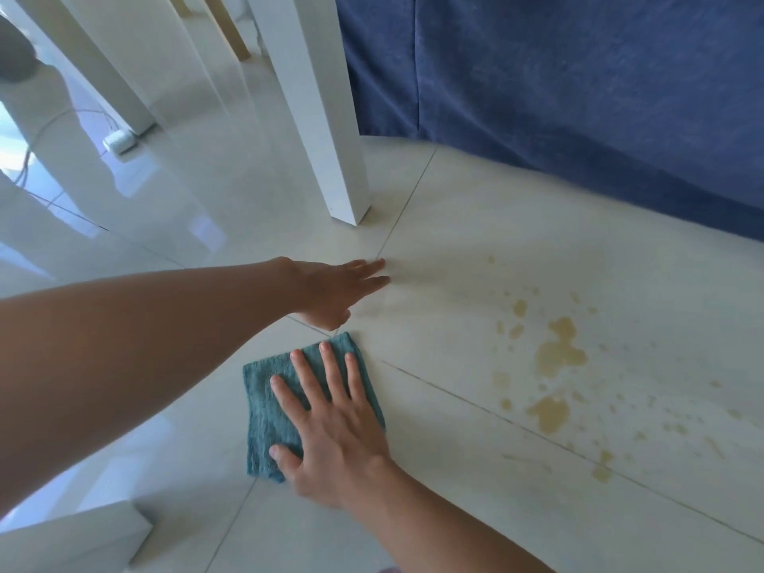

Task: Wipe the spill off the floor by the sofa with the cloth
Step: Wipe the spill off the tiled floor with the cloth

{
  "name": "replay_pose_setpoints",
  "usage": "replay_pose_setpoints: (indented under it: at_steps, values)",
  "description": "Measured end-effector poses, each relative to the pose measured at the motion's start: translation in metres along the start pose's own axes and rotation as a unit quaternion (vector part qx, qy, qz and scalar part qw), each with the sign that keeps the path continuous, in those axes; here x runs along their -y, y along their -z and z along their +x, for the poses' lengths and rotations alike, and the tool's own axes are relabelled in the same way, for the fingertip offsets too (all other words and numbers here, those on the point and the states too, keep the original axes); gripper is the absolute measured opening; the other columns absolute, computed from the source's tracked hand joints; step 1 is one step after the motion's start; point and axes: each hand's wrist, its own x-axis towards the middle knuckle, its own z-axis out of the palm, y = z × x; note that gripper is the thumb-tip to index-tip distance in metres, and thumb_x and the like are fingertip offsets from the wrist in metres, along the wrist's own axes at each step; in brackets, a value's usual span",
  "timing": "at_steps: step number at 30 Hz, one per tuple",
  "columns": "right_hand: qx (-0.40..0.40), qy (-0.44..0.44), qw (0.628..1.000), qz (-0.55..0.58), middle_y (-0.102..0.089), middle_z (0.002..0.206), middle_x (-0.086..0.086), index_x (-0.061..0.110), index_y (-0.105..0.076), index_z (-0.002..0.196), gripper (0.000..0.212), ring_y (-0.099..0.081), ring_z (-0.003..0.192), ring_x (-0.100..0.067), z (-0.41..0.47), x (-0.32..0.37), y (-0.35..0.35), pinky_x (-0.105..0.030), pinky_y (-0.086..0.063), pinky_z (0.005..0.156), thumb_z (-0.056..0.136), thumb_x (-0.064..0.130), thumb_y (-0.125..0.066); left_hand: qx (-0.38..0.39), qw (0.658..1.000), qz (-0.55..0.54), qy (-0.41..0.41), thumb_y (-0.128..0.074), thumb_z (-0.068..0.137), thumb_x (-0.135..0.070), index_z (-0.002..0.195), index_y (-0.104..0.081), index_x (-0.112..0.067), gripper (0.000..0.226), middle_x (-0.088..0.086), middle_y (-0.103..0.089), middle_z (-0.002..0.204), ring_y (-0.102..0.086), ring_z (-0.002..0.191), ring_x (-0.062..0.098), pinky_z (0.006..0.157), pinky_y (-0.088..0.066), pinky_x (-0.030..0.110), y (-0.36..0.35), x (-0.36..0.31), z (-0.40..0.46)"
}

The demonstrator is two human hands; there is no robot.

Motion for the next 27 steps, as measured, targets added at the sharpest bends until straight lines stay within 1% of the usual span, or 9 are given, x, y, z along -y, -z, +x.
replay_pose_setpoints:
  at_steps: [4,7,11,14,16,19,22,24,27]
  values:
    - [0.043,0.064,0.997,0.002,0.013,0.170,-0.004,0.029,-0.008,0.161,0.081,0.028,0.151,-0.035,-0.024,0.017,-0.014,-0.058,0.019,0.119,0.095,0.060,-0.043,0.005,1.000,0.001,0.000,-0.045,0.100,-0.021,0.158,0.011,-0.024,0.081,-0.004,0.025,0.164,0.009,0.153,0.014,0.121,-0.024,0.047,0.002,0.000,0.000]
    - [0.051,0.121,0.991,-0.020,0.007,0.171,0.003,0.035,-0.012,0.160,0.079,0.021,0.155,-0.027,-0.035,-0.005,-0.009,-0.051,0.018,0.122,0.093,0.063,-0.044,0.002,1.000,-0.010,-0.001,-0.046,0.100,-0.018,0.159,0.008,-0.023,0.080,-0.003,0.022,0.165,0.006,0.154,0.014,0.122,-0.022,0.045,0.007,-0.001,-0.001]
    - [-0.023,-0.013,1.000,-0.007,0.000,0.171,0.003,0.035,-0.014,0.160,0.080,0.015,0.156,-0.028,-0.009,-0.026,0.010,-0.053,0.007,0.124,0.091,0.064,-0.041,-0.004,1.000,-0.011,0.001,-0.048,0.099,-0.020,0.159,0.006,-0.023,0.080,-0.003,0.020,0.165,0.004,0.154,0.015,0.121,-0.024,0.046,0.006,-0.003,-0.001]
    - [-0.016,-0.081,0.996,0.028,0.008,0.171,-0.004,0.030,-0.011,0.161,0.084,0.023,0.153,-0.034,0.002,0.005,0.003,-0.058,0.010,0.122,0.091,0.063,-0.042,0.004,1.000,-0.004,0.001,-0.047,0.099,-0.021,0.159,0.008,-0.023,0.082,-0.001,0.022,0.165,0.006,0.154,0.016,0.121,-0.023,0.047,0.003,-0.006,-0.002]
    - [0.002,-0.060,0.997,0.052,0.015,0.169,-0.004,0.029,-0.008,0.162,0.085,0.028,0.151,-0.035,-0.004,0.033,-0.010,-0.059,0.012,0.121,0.092,0.061,-0.045,0.009,1.000,0.000,0.001,-0.047,0.099,-0.019,0.159,0.007,-0.022,0.081,0.000,0.021,0.165,0.005,0.154,0.016,0.122,-0.022,0.045,0.005,-0.006,-0.004]
    - [0.047,0.023,0.998,0.019,0.022,0.166,-0.002,0.029,-0.006,0.161,0.084,0.035,0.148,-0.034,-0.020,0.046,-0.021,-0.057,0.023,0.118,0.095,0.061,-0.047,0.005,1.000,0.006,0.002,-0.047,0.101,-0.019,0.159,0.006,-0.020,0.079,0.000,0.020,0.165,0.004,0.154,0.015,0.122,-0.022,0.043,0.010,-0.007,-0.005]
    - [0.051,0.087,0.995,0.016,0.010,0.170,0.003,0.032,-0.011,0.160,0.081,0.023,0.154,-0.028,-0.032,0.023,-0.020,-0.050,0.022,0.120,0.095,0.062,-0.048,0.005,1.000,0.006,0.005,-0.047,0.100,-0.019,0.159,0.007,-0.020,0.080,0.000,0.020,0.165,0.004,0.154,0.015,0.122,-0.022,0.041,0.010,-0.009,-0.004]
    - [0.030,0.088,0.996,0.013,0.000,0.171,0.006,0.035,-0.017,0.159,0.079,0.016,0.156,-0.024,-0.035,0.003,-0.013,-0.047,0.017,0.123,0.093,0.062,-0.050,0.007,1.000,0.011,0.006,-0.047,0.100,-0.019,0.159,0.008,-0.021,0.081,-0.001,0.021,0.165,0.004,0.154,0.015,0.122,-0.022,0.043,0.010,-0.009,-0.004]
    - [-0.005,0.032,0.999,0.012,0.002,0.171,0.008,0.037,-0.015,0.159,0.079,0.017,0.156,-0.023,-0.029,-0.018,-0.002,-0.049,0.013,0.125,0.092,0.063,-0.047,0.010,1.000,0.014,0.007,-0.047,0.100,-0.020,0.159,0.007,-0.023,0.080,-0.002,0.021,0.165,0.003,0.154,0.015,0.121,-0.024,0.045,0.010,-0.009,-0.003]
